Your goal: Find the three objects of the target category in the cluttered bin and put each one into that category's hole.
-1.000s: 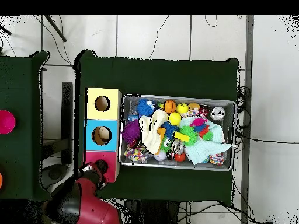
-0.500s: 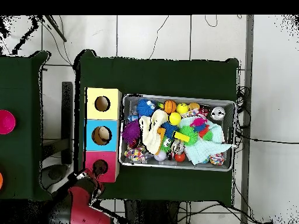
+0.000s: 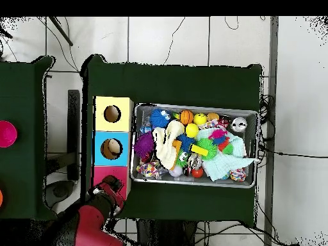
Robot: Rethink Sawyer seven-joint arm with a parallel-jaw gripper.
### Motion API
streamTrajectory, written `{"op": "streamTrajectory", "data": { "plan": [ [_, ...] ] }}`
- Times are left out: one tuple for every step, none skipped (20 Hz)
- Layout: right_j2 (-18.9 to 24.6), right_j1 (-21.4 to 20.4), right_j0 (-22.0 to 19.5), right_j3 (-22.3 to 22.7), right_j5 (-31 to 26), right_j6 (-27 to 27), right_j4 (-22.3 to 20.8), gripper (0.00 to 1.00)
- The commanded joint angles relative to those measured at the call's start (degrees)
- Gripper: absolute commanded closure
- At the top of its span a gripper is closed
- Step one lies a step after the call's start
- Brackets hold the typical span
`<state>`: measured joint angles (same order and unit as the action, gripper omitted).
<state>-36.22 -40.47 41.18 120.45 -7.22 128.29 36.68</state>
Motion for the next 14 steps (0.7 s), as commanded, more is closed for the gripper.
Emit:
{"op": "streamTrajectory", "data": {
  "plan": [
    [-6.2, 3.4, -4.1, -6.3, 4.3, 1.3, -6.7, 1.0],
    [-5.9, 3.5, -4.7, -6.2, 5.6, 1.5, -7.5, 1.0],
    [-5.8, 3.3, -5.3, -6.0, 6.6, 1.8, -8.3, 1.0],
    [-5.0, 3.0, -6.3, -5.7, 7.7, 2.0, -9.3, 1.0],
    [-4.1, 2.3, -7.6, -5.3, 8.8, 1.9, -10.6, 1.0],
    [-3.0, 1.7, -9.0, -4.9, 9.9, 2.0, -11.9, 1.0],
    [-1.9, 1.0, -10.4, -4.5, 11.0, 2.0, -13.2, 1.0],
    [-0.5, 0.5, -11.9, -4.1, 12.1, 2.2, -14.4, 1.0],
    [0.5, 0.0, -13.3, -3.5, 13.6, 2.5, -15.8, 1.0],
    [2.0, 0.0, -14.9, -3.1, 15.4, 3.0, -17.3, 1.0],
    [4.1, 0.0, -17.3, -2.4, 18.3, 3.9, -19.6, 1.0],
    [4.2, 2.3, -17.9, -2.5, 22.5, 5.4, -21.1, 1.0],
    [4.4, 4.5, -18.6, -2.7, 26.8, 6.8, -22.6, 1.0],
    [4.6, 6.6, -19.1, -3.0, 30.2, 8.0, -23.1, 1.0]
  ]
}}
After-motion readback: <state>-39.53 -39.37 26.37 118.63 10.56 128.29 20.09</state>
